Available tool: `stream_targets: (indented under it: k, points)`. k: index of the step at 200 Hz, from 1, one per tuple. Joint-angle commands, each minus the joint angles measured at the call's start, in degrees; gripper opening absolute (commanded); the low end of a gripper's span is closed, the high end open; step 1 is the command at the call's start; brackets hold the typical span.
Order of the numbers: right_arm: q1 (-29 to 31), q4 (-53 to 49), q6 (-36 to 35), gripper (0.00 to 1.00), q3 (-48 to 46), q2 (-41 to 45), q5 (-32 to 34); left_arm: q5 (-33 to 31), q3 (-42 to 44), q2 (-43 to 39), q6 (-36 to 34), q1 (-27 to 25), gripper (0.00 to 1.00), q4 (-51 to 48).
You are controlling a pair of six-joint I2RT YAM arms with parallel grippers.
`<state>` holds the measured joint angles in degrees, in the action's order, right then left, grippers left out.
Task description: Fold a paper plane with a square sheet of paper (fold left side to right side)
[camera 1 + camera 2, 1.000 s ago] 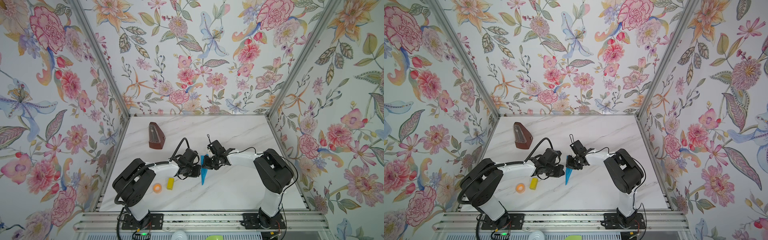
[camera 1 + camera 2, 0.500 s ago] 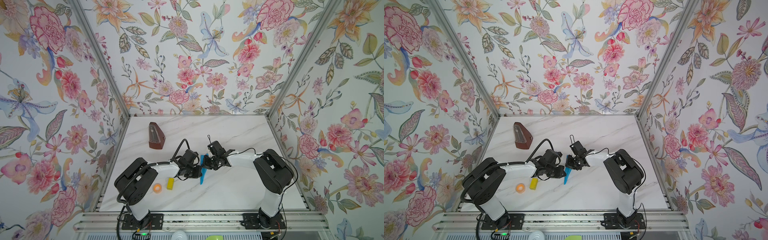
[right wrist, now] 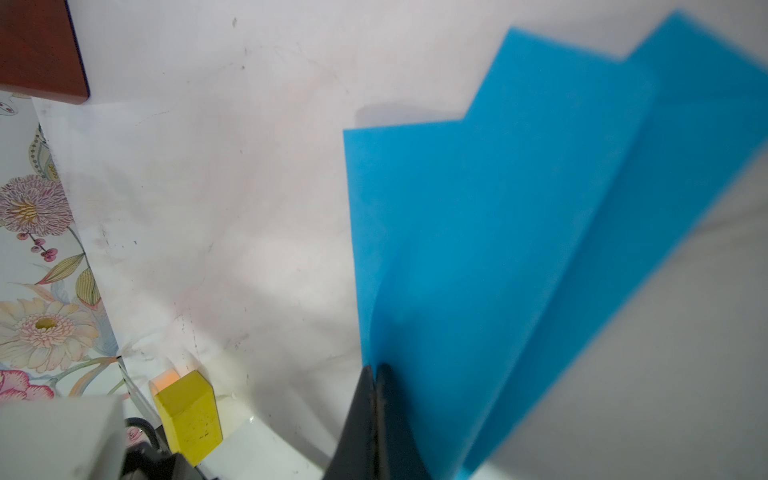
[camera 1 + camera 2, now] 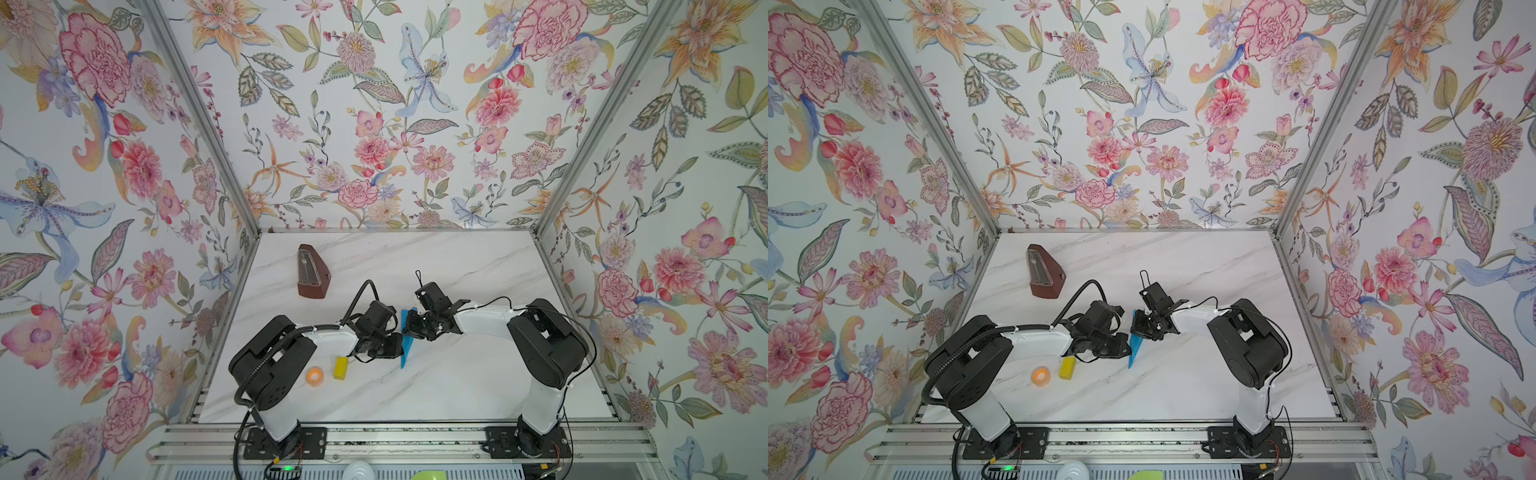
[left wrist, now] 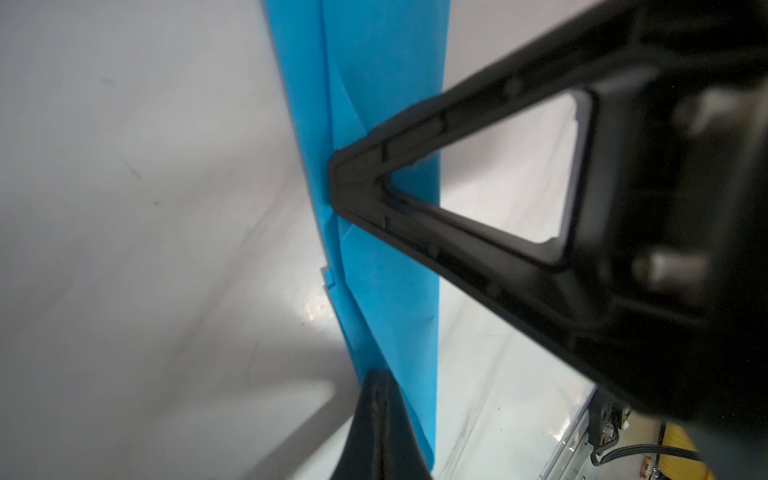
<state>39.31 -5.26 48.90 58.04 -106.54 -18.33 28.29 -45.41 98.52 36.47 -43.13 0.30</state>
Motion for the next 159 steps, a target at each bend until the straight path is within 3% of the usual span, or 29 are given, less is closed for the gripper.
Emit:
stream_targets:
  k: [1, 159]
  points:
    - [-0.1, -2.0, 0.7, 0.0, -1.7, 0.8, 4.0, 0.6, 0.6, 0.6, 0.2, -0.1, 0.0, -0.3]
    - [-1.2, -1.0, 1.1, 0.0, -2.5, 1.6, 5.1, -0.9, 0.7, 3.1, -1.4, -0.1, 0.0, -3.6]
